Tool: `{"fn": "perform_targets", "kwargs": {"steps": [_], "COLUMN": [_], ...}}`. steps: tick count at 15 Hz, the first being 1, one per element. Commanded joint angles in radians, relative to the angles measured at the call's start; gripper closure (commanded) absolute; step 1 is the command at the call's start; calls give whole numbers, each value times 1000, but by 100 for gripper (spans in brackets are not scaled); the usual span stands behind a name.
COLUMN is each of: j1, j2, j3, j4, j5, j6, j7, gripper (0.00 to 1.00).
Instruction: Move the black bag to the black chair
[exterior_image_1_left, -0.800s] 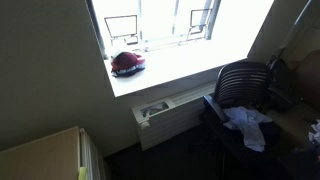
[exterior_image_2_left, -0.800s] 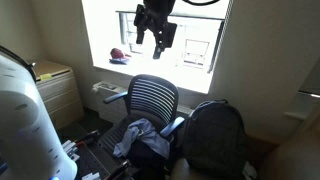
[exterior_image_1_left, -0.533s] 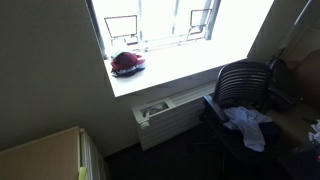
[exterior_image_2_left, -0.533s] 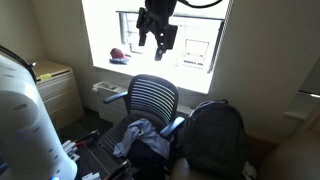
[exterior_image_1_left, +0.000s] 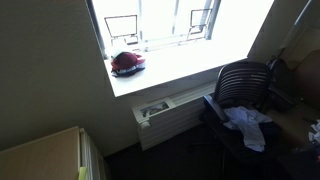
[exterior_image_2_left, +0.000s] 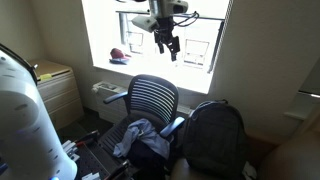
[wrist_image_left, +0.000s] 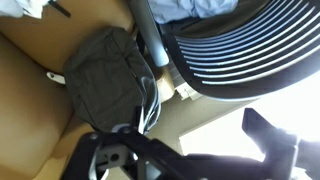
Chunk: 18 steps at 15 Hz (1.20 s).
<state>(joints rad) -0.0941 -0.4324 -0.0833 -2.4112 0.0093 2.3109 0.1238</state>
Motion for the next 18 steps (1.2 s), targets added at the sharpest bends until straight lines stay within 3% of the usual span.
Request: {"fn": "perform_targets", "kwargs": {"steps": [1,3,5,6,8,11,12,15,18], "j1": [-48,-119,-139,-85,-84,-76,-82,-88,-32], "j2": [178,308,424,299,400,442,499,664,792], "j3": [90,137,129,102,76,60,34,-5,-50], "j4": [48,49,109,32,70,101,141,285,471], "j5": [-89,-227,-318,-268,-299,-343,-424,-568,-602], "j6": [282,440,369,384,385,396,437,544,497], "j7": [175,371,499,425,475,534,687,930,1166], "gripper": [0,0,0,0,0,0,0,0,0]}}
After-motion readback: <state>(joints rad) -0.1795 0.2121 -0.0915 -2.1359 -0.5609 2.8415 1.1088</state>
